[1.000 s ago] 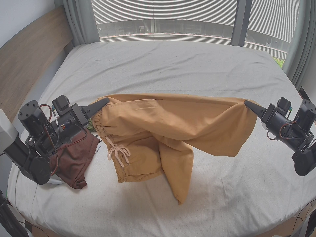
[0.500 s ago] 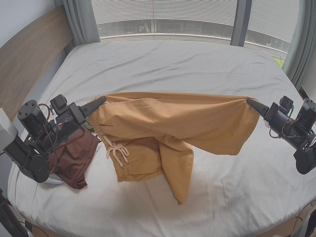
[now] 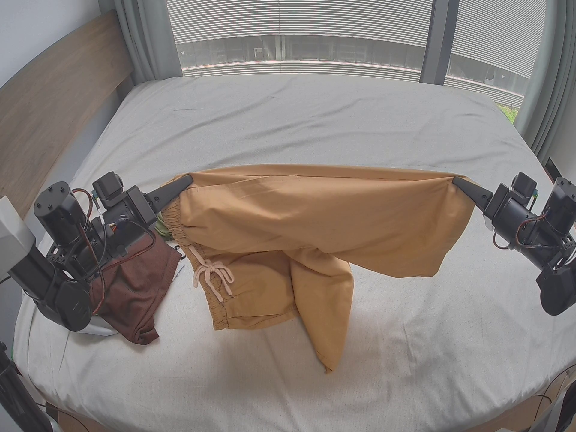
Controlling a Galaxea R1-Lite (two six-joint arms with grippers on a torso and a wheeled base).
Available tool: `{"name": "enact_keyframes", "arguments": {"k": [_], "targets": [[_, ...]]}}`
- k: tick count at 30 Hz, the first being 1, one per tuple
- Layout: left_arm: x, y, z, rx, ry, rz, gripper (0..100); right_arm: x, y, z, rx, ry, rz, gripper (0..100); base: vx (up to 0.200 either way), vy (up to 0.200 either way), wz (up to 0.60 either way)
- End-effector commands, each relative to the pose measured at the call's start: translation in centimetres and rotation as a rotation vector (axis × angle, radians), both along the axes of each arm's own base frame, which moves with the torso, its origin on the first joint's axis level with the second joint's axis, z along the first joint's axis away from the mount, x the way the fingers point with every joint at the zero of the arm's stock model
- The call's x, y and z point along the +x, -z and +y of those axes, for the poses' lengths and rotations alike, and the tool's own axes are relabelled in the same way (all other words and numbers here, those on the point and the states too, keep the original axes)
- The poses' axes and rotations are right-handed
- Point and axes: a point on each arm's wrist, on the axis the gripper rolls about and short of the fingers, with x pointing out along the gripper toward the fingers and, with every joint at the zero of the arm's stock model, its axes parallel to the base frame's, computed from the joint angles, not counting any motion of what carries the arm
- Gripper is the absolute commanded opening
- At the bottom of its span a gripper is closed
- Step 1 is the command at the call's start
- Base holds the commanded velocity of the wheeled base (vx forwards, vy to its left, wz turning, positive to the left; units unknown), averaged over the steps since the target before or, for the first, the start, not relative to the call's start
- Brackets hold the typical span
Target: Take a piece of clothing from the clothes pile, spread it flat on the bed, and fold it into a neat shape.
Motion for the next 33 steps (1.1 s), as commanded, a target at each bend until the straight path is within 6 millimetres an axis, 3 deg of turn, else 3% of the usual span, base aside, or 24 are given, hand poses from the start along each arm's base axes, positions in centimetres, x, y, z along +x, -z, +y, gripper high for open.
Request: {"name": "enact_keyframes", "arguments": {"k": [1,13,20,33], "targets": [[0.1,0.2,0.0,0.0,-0.001,0.005,0,0.0,0.0,0.0,0.0,0.0,-0.002,0,0.0,0.0,0.0],[-0.2,-0.4,0.3,0.004,-0.012,-0.017,0,0.0,-0.1,0.4,0.0,-0.014,-0.008,0,0.0,0.0,0.0],[-1.0,-0.6,1.6,0.001,-0.054,-0.009,0,1.8,-0.8,0.9,-0.001,-0.024,-0.013,0,0.0,0.0,0.0],[-0.8,1.5,1.6,0.011,-0.057,0.071,0,4.9,1.3,1.2,-0.03,-0.02,0.014,0,0.0,0.0,0.0]]}}
